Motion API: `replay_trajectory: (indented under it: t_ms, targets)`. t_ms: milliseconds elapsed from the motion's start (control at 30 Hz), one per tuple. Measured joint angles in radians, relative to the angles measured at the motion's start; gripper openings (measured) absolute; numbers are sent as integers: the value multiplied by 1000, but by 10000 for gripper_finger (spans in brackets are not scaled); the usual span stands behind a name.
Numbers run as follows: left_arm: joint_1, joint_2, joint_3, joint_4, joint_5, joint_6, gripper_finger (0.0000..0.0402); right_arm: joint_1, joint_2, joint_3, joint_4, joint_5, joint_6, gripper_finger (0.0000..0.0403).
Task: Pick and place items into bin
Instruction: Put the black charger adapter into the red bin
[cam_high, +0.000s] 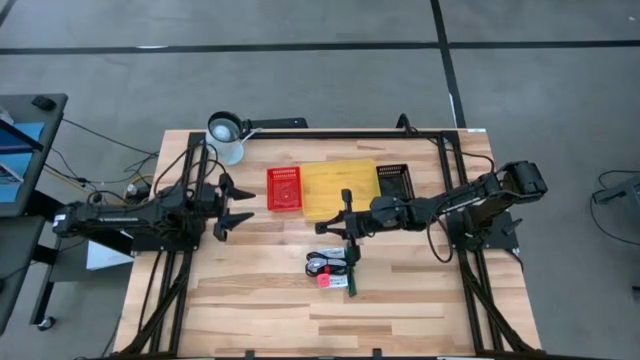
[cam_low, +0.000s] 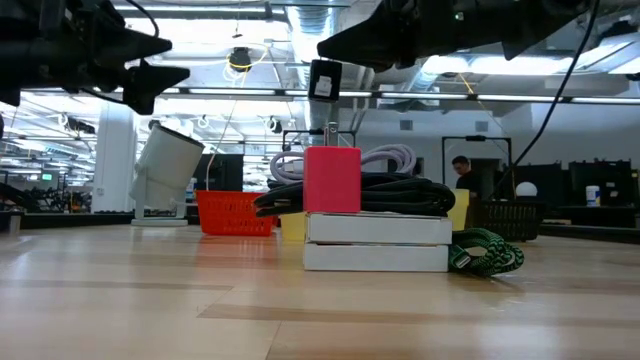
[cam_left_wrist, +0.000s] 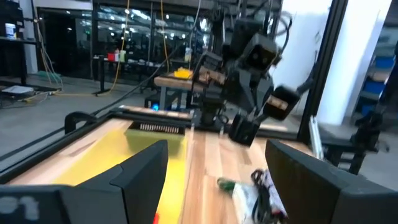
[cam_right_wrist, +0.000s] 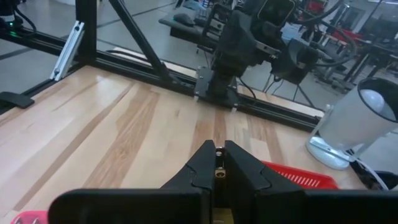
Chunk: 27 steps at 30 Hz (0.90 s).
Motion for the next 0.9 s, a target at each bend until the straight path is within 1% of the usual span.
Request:
replay_trajectory:
  t_ms: [133, 267, 433, 533, 733, 900]
  targets:
    - [0, 74, 0, 59, 4, -12, 261, 0, 0, 0, 1, 0, -6, 15]
    - [0, 181, 0, 108, -12, -12, 261, 0, 0, 0, 1, 0, -6, 17]
    - [-3, 339, 0, 263, -13, -12, 261, -7, 0, 0, 2, 0, -6, 15]
    - [-25, 444, 4, 357, -15, 7, 261, -15, 0, 0, 2, -18, -6, 15]
    - [-91, 652, 70, 465, -15, 59, 261, -21, 0, 0, 5, -24, -6, 16]
    - [-129, 830, 130, 596, -13, 102, 261, -21, 0, 0, 10, -28, -6, 15]
